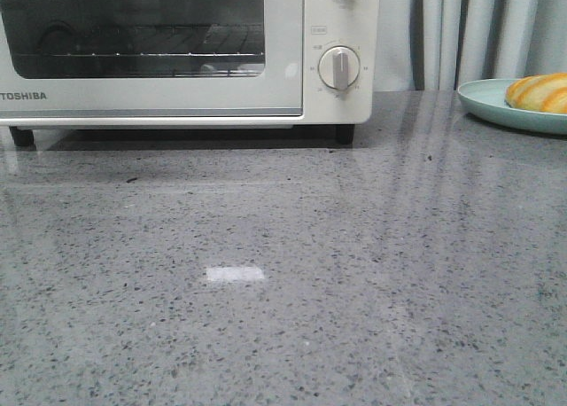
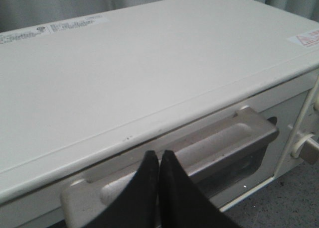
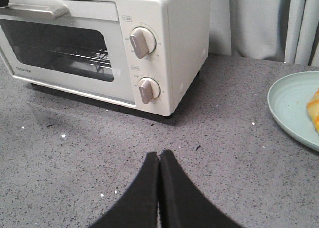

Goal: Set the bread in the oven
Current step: 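Hook the left gripper on the door handle and pull it down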

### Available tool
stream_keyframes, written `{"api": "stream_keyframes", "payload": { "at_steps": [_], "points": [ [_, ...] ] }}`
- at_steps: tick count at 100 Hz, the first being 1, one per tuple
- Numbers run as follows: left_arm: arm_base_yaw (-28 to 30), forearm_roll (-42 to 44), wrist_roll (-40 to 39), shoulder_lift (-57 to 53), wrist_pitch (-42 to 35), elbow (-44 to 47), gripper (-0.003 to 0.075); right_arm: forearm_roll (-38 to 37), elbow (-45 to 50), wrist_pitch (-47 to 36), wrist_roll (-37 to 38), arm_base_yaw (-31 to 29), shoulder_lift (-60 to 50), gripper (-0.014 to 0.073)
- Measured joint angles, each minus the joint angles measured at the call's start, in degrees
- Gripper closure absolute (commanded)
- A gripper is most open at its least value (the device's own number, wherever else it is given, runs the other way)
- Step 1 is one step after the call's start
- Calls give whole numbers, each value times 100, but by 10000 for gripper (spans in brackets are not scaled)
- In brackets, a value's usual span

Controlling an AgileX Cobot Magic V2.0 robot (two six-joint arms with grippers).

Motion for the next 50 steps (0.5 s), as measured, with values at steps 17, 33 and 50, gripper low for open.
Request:
{"api": "stream_keyframes", "payload": {
  "at_steps": [17,33,50],
  "points": [
    [0,-22,0,122,-28,-64,742,0,0,0,0,0,0,662],
    [0,30,0,122,258,-84,742,0,0,-10,0,0,0,662],
    [0,209,0,-121,1014,-16,742,0,0,-10,0,0,0,662]
  ]
}}
